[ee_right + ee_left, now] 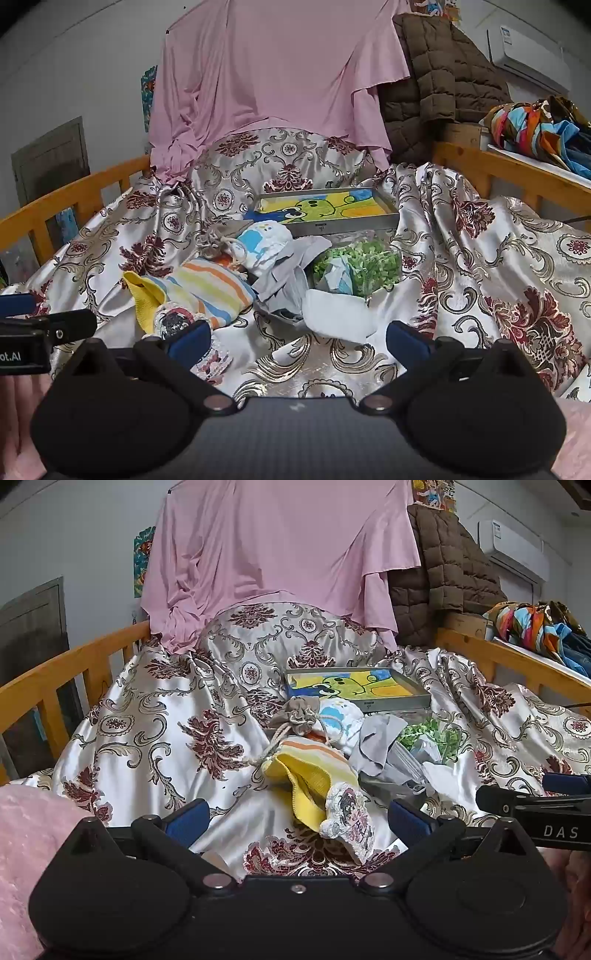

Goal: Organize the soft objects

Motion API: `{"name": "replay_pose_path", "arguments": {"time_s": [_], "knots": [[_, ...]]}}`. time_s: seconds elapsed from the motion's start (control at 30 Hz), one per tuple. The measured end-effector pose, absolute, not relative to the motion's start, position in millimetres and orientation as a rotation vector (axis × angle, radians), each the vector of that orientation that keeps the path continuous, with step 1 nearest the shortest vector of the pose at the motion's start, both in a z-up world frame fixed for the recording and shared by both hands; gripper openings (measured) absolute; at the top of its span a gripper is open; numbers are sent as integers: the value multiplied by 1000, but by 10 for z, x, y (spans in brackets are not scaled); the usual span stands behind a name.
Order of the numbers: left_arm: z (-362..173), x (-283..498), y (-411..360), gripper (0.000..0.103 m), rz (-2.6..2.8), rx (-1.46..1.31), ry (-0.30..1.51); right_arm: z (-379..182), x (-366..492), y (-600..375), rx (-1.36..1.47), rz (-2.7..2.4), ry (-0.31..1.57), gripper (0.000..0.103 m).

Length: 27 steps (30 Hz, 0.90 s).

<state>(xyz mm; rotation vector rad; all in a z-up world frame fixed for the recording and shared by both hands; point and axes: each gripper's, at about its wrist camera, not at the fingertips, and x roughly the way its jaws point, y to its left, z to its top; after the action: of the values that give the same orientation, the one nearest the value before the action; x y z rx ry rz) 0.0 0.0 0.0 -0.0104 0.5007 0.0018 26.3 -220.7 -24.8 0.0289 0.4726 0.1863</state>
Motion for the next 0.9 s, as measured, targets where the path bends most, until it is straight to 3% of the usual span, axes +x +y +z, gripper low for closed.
{"name": "replay_pose_path", "arguments": {"time_s": [0.9], "knots": [[0,1,0,102,3,-7,503,-239,251,-2212,24,183,476,103]]}}
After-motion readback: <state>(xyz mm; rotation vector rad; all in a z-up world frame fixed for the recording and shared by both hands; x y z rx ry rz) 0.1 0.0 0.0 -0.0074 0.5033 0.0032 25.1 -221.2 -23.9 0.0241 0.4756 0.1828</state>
